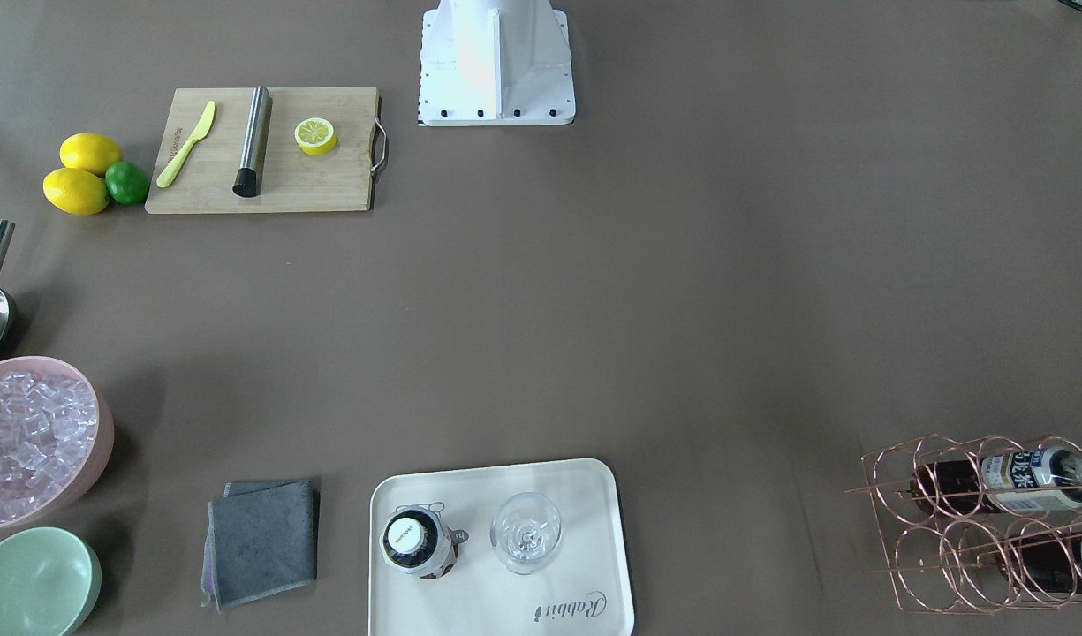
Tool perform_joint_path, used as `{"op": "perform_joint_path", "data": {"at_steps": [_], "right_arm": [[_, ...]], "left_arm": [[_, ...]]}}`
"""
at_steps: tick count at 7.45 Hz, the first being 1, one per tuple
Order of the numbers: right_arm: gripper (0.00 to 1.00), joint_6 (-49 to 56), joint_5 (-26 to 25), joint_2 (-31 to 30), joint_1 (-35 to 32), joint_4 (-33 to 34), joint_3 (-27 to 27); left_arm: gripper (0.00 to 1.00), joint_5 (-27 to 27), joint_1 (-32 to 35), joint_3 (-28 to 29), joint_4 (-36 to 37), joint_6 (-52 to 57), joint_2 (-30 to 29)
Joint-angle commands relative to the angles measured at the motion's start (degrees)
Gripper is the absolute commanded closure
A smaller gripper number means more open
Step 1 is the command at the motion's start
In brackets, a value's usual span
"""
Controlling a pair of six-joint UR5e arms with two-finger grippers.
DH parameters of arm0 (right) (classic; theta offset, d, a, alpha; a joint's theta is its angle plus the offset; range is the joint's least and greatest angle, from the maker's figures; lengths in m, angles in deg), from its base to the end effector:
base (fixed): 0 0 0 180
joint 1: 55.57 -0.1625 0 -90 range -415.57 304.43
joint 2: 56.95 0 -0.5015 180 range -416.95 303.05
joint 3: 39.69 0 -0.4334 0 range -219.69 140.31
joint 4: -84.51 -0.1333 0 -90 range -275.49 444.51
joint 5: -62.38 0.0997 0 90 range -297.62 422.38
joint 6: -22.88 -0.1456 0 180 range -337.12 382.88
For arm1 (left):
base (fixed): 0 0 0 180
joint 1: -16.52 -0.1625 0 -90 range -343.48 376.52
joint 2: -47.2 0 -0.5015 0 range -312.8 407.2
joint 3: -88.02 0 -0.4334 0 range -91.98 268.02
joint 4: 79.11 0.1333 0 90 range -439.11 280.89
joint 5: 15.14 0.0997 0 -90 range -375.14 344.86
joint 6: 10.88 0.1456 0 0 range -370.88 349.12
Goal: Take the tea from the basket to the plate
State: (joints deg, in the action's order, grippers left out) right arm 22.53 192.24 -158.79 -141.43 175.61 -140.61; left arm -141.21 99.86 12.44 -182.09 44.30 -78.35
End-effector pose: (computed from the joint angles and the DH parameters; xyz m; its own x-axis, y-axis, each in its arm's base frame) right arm 0.0091 -0.4279 0.7755 0.7677 -0.0268 0.6403 0.0675 0.9970 -0.0392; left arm 0.0507 -0.8442 0.4558 0.3577 0.9159 0.1820 -0.6825 0.1234 0.7204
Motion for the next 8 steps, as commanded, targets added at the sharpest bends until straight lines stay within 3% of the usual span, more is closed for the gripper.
{"op": "perform_joint_path", "data": {"at_steps": [1,3,5,8], "right_arm": [[0.0,2.0,0.1,-0.8,-4.0,-3.0,5.2],[0.0,2.0,0.3,1.3,-4.4,-1.6,5.8],[0.0,1.9,2.7,4.0,-4.3,6.2,5.9],[0.0,2.5,2.7,4.0,-4.8,6.3,5.6]], "left_arm": [[1.0,0.0,0.0,0.7,-1.1,0.0,-0.3],[1.0,0.0,-0.5,0.5,-1.1,-0.1,-0.3],[1.0,0.1,-1.2,0.4,-1.3,0.0,0.0],[1.0,0.4,-2.1,0.0,-1.2,-0.1,0.0]]}}
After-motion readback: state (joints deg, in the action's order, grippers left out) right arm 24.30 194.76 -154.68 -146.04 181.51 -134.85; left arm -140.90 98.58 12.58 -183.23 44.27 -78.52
